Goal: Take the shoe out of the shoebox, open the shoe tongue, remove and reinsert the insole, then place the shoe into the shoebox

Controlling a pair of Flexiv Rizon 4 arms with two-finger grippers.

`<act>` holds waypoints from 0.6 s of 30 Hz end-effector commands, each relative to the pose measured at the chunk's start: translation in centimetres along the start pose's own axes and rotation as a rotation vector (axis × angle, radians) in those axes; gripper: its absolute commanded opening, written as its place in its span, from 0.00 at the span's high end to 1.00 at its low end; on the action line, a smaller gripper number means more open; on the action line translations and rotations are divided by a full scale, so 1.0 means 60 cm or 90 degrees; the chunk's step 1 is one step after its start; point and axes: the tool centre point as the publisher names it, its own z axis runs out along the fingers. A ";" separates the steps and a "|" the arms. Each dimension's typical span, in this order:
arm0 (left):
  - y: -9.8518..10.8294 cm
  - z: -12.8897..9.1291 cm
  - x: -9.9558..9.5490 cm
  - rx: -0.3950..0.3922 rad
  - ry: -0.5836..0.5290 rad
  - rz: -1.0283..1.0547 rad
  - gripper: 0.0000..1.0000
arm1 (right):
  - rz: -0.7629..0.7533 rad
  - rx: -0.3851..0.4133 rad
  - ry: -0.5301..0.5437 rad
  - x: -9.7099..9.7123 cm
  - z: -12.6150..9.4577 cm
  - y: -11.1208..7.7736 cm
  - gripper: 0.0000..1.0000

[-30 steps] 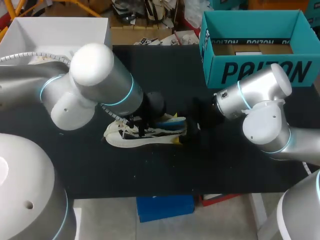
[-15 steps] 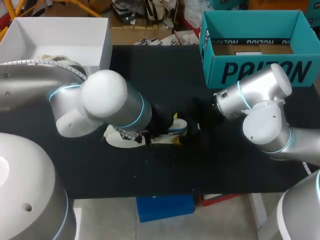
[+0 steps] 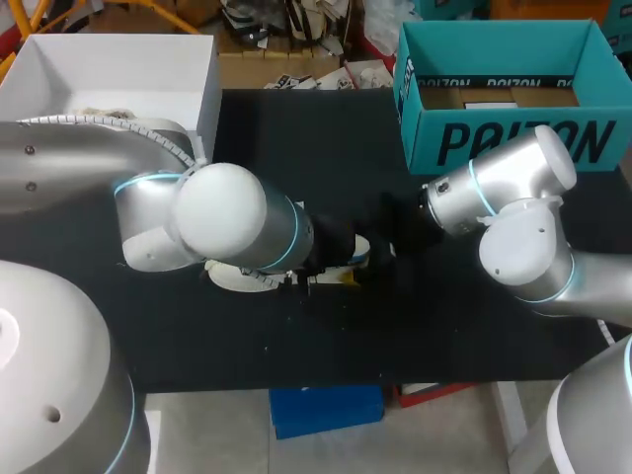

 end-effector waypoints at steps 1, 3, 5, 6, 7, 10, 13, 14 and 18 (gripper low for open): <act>-0.013 0.016 0.002 -0.003 -0.002 0.005 0.75 | 0.000 0.001 0.000 0.000 0.004 -0.003 1.00; -0.017 0.018 0.000 -0.003 -0.008 0.010 0.75 | 0.000 0.001 0.000 0.000 0.004 -0.003 1.00; -0.021 0.021 -0.002 -0.004 -0.013 0.014 0.75 | 0.000 0.001 0.000 0.000 0.004 -0.003 1.00; -0.023 0.021 -0.003 -0.004 -0.014 0.015 0.75 | 0.000 0.001 0.000 0.000 0.004 -0.003 1.00; -0.024 0.022 -0.005 -0.004 -0.015 0.016 0.75 | 0.000 0.001 0.000 0.000 0.004 -0.003 1.00; -0.028 0.024 -0.009 0.000 -0.016 0.016 0.76 | 0.000 0.001 0.000 0.000 0.004 -0.003 1.00; -0.032 0.025 -0.012 0.003 -0.017 0.019 0.76 | 0.000 0.001 0.000 0.000 0.004 -0.003 1.00; -0.034 0.026 -0.013 0.003 -0.017 0.019 0.76 | 0.000 0.001 0.000 0.000 0.004 -0.003 1.00; -0.037 0.030 -0.012 0.003 -0.015 0.021 0.76 | 0.000 0.001 0.000 0.000 0.004 -0.003 1.00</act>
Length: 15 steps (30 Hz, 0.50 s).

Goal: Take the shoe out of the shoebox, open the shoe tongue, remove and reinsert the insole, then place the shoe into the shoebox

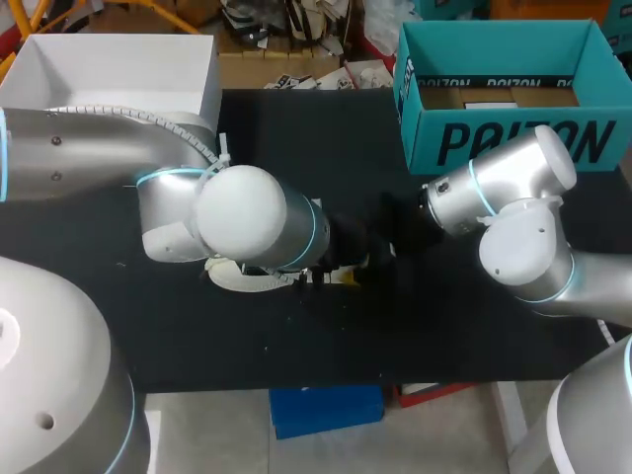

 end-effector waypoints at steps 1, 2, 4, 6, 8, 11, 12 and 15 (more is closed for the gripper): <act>-0.005 0.010 0.002 -0.003 0.002 0.000 0.76 | 0.000 0.001 0.000 0.000 0.004 -0.003 1.00; -0.005 0.010 0.002 -0.003 0.004 0.000 0.78 | 0.000 0.001 0.000 0.000 0.004 -0.003 1.00; -0.005 0.011 0.001 -0.003 0.006 -0.001 1.00 | 0.000 0.001 0.000 0.000 0.004 -0.003 1.00; -0.004 0.008 0.000 -0.002 0.008 -0.003 1.00 | 0.000 0.001 0.000 0.000 0.004 -0.003 1.00; -0.003 0.003 -0.002 0.000 0.010 -0.006 1.00 | 0.000 0.001 0.000 0.000 0.004 -0.003 1.00; 0.000 -0.008 0.000 0.006 0.016 -0.007 1.00 | 0.000 0.001 0.000 0.000 0.004 -0.003 1.00; 0.000 -0.012 0.002 0.007 0.018 -0.003 1.00 | 0.000 0.001 0.000 0.000 0.004 -0.003 1.00; 0.003 -0.032 0.007 0.027 0.038 -0.009 1.00 | 0.000 0.001 0.000 0.000 0.004 -0.003 1.00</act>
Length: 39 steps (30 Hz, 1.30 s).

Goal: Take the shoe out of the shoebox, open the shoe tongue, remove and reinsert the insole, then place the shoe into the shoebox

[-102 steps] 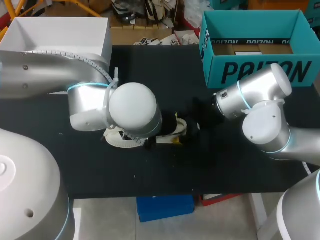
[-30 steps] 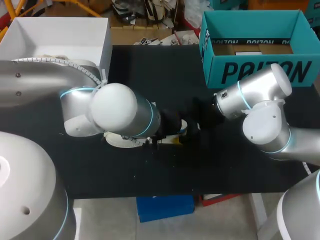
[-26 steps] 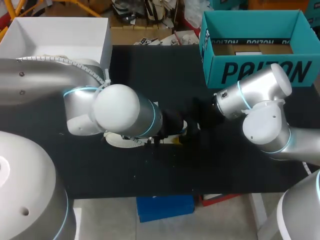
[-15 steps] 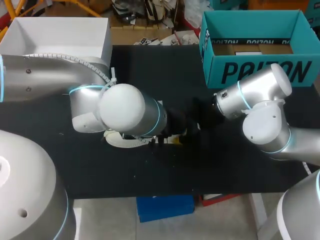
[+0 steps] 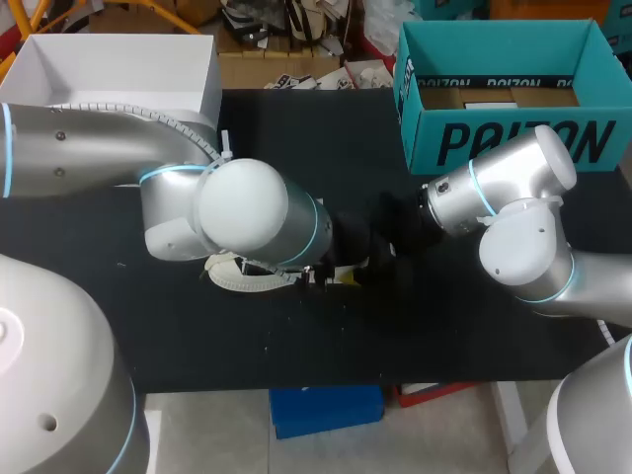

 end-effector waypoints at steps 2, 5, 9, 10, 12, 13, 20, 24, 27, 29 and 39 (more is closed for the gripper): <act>0.014 -0.046 0.004 0.039 0.036 -0.010 1.00 | 0.000 0.001 0.000 0.000 0.004 -0.003 1.00; 0.014 -0.072 0.006 0.072 0.067 -0.027 1.00 | 0.000 0.001 0.000 0.000 0.004 -0.003 1.00; 0.008 -0.106 0.004 0.120 0.107 -0.051 1.00 | 0.000 0.001 0.000 0.000 0.004 -0.003 1.00; 0.007 -0.117 0.002 0.135 0.119 -0.059 1.00 | 0.000 0.001 0.000 0.000 0.004 -0.003 1.00; 0.002 -0.134 -0.002 0.169 0.152 -0.076 1.00 | 0.000 0.001 0.000 0.000 0.004 -0.003 1.00; -0.001 -0.144 -0.004 0.179 0.157 -0.082 1.00 | 0.000 0.001 0.000 0.000 0.004 -0.003 1.00; -0.035 -0.215 -0.035 0.277 0.222 -0.123 1.00 | 0.000 0.001 0.000 0.000 0.004 -0.003 1.00; -0.057 -0.259 -0.055 0.321 0.224 -0.133 1.00 | 0.000 0.001 0.000 0.000 0.004 -0.003 1.00; -0.072 -0.290 -0.073 0.362 0.235 -0.147 1.00 | 0.000 0.001 0.000 0.000 0.004 -0.003 1.00; -0.079 -0.308 -0.086 0.393 0.248 -0.160 1.00 | 0.000 0.001 0.000 0.000 0.004 -0.003 1.00; -0.114 -0.407 -0.152 0.604 0.339 -0.176 1.00 | 0.000 0.001 0.000 0.000 0.004 -0.003 1.00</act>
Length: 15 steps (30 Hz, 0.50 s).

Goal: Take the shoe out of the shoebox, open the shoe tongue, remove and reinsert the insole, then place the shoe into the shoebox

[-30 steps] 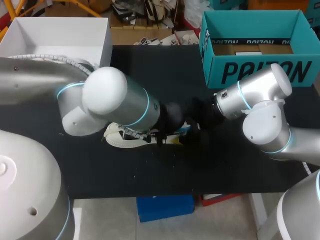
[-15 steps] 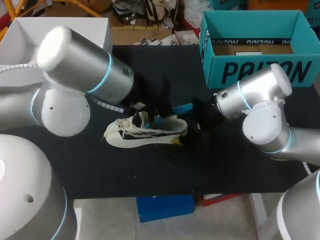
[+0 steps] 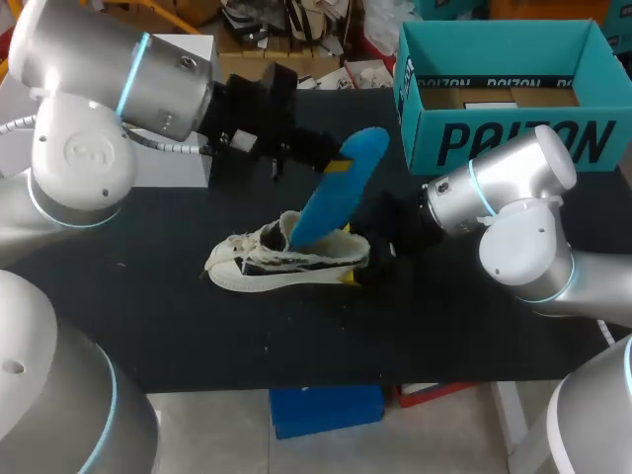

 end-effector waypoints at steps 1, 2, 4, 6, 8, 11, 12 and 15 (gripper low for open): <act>-0.029 -0.052 -0.002 0.103 0.081 0.003 1.00 | 0.001 0.001 0.000 0.000 0.004 -0.003 1.00; -0.039 -0.058 -0.003 0.124 0.094 0.003 1.00 | 0.001 0.001 0.000 0.000 0.004 -0.003 1.00; -0.060 -0.069 -0.004 0.148 0.112 0.006 1.00 | 0.001 0.001 0.000 0.000 0.004 -0.003 1.00; -0.077 -0.077 -0.004 0.165 0.133 0.006 1.00 | 0.001 0.001 0.000 0.000 0.004 -0.003 1.00; -0.084 -0.080 -0.004 0.164 0.141 0.009 1.00 | 0.001 0.001 0.000 0.000 0.004 -0.003 1.00; -0.084 -0.080 -0.004 0.164 0.141 0.009 1.00 | 0.001 0.001 0.000 0.000 0.004 -0.003 1.00; -0.084 -0.080 -0.004 0.164 0.141 0.009 1.00 | 0.001 0.001 0.000 0.000 0.004 -0.003 1.00; -0.084 -0.080 -0.004 0.164 0.141 0.009 1.00 | 0.001 0.001 0.000 0.000 0.004 -0.003 1.00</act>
